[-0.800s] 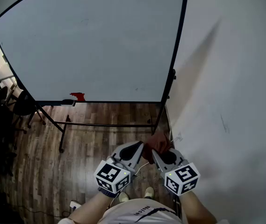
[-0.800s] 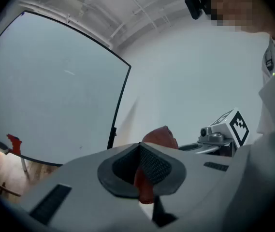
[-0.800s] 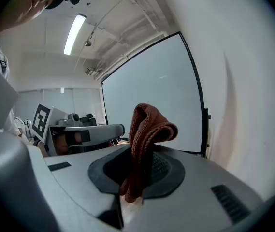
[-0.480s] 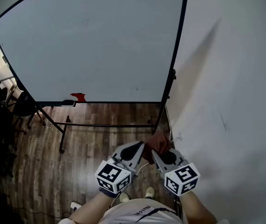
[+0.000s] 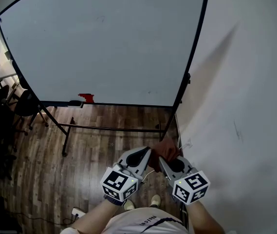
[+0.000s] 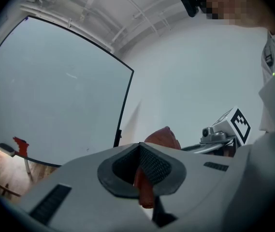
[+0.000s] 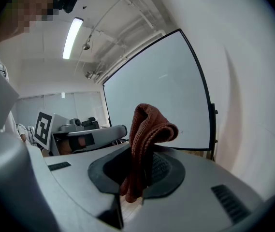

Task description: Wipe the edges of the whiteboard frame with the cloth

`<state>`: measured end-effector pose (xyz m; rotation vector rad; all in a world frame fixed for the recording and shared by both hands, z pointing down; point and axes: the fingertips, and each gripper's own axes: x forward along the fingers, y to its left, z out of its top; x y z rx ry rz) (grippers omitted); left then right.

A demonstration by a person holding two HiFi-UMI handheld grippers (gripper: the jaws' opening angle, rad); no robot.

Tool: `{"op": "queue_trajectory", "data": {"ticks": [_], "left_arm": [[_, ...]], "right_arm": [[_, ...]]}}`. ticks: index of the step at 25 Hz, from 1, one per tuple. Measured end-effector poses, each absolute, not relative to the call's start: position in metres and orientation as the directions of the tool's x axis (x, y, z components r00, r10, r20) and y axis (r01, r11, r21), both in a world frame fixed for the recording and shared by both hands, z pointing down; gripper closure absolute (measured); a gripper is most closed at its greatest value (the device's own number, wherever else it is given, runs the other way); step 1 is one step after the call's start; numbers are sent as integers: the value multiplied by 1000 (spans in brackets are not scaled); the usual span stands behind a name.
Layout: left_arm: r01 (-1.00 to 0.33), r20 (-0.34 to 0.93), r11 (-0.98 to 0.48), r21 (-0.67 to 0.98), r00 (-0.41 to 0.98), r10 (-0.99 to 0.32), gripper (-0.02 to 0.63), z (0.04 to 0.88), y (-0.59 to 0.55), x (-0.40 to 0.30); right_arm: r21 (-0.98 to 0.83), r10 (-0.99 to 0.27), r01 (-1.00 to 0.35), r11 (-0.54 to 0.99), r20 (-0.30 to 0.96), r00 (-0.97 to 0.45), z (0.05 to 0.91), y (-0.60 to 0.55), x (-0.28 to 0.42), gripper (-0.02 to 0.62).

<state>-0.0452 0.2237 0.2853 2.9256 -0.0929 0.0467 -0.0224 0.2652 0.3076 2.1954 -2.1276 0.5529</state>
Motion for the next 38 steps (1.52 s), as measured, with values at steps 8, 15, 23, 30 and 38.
{"op": "queue_trajectory", "data": {"ticks": [8, 15, 23, 30, 38], "left_arm": [[-60, 35, -976, 210, 998, -53, 597, 301, 198, -61], [-38, 48, -973, 228, 998, -28, 597, 318, 186, -47], [-46, 62, -977, 210, 998, -33, 597, 332, 156, 15], [-88, 89, -974, 210, 994, -71, 597, 351, 119, 97], [-112, 103, -971, 213, 991, -91, 597, 369, 96, 172]], "right_arm": [[-218, -952, -971, -103, 304, 33, 327, 240, -38, 540], [-263, -950, -952, -158, 304, 73, 338, 231, -17, 540], [-321, -951, -934, -155, 305, 53, 360, 195, 45, 540], [-361, -946, -924, -128, 323, 5, 381, 153, 130, 540], [-400, -934, -908, -121, 356, -32, 412, 131, 214, 540]]}}
